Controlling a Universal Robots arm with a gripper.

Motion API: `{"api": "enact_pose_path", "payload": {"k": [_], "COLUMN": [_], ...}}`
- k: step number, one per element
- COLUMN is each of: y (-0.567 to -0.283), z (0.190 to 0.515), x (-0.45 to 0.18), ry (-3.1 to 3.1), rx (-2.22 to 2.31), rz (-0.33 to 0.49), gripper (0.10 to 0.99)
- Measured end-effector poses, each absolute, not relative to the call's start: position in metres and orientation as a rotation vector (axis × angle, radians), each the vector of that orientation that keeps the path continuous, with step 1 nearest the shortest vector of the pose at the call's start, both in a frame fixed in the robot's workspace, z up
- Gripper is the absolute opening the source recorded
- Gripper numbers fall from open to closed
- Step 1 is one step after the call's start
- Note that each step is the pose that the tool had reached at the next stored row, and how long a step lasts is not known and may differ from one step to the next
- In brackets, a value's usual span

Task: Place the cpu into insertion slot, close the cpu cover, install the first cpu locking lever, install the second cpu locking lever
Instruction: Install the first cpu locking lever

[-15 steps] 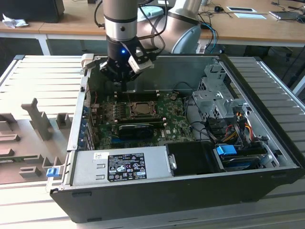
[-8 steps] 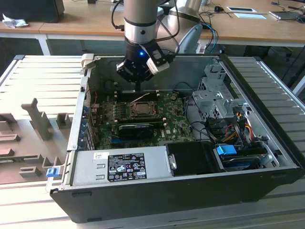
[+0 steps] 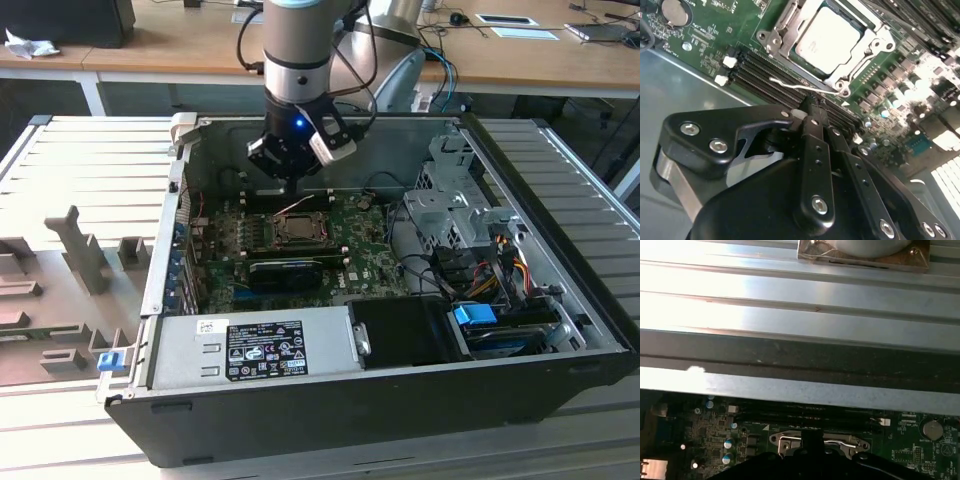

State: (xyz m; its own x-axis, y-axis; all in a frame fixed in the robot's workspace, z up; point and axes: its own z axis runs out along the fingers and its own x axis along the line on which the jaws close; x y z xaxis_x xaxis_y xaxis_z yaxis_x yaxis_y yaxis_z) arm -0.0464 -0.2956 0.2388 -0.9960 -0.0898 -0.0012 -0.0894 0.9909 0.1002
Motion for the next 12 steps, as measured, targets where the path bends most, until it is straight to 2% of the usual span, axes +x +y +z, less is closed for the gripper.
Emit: {"api": "enact_pose_path", "payload": {"k": [12], "y": [-0.2906], "z": [0.2284], "x": [-0.0387], "ry": [-3.137], "rx": [0.168], "rz": [-0.155], "gripper": [0.106]}}
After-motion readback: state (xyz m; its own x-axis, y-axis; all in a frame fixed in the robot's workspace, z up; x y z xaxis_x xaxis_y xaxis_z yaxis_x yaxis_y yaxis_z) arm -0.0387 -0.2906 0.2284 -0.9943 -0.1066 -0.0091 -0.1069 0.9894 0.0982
